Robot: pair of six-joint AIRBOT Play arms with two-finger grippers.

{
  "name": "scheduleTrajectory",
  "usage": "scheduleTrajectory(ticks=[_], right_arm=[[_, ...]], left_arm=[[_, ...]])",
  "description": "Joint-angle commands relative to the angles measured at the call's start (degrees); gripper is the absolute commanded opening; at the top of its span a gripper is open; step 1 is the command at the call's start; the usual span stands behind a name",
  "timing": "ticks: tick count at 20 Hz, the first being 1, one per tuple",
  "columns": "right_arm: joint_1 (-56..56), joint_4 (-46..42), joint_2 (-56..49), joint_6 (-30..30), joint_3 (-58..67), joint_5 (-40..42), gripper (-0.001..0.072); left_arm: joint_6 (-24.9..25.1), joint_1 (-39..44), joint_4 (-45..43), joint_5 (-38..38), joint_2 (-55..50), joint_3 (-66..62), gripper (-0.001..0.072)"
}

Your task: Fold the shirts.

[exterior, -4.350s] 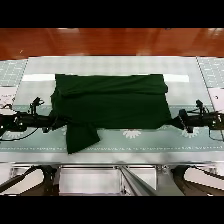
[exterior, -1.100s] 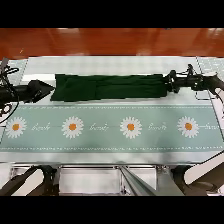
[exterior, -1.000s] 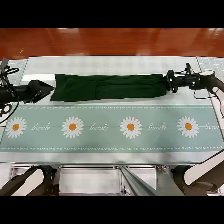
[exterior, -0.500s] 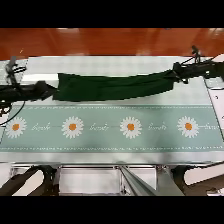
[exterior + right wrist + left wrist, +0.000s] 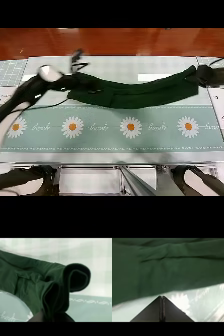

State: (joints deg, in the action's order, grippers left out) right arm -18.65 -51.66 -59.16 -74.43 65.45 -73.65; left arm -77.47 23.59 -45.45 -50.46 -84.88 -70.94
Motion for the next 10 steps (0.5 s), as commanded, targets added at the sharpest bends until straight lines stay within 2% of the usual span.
scheduleTrajectory(ticks=[1,4,6,10], right_arm=[[-0.15,3.34,11.98,-0.76,-7.34,-0.24,0.0023],[-0.15,5.11,16.96,-0.96,-9.27,-1.73,0.0022],[-0.15,5.2,18.49,-1.03,-9.27,-2.32,0.0023],[-0.15,5.25,18.8,-1.38,-9.27,-2.67,0.0022]], left_arm=[[-9.31,9.2,-7.8,-6.45,-15.67,-19.32,0.0015],[-17.14,14.88,-12.37,-13.22,-26.16,-32.87,0.0016],[-17.38,18.69,-11.56,-17.77,-30.91,-37.44,0.0016],[-16.83,24.33,-10.36,-18.16,-33.75,-38.38,0.0017]])
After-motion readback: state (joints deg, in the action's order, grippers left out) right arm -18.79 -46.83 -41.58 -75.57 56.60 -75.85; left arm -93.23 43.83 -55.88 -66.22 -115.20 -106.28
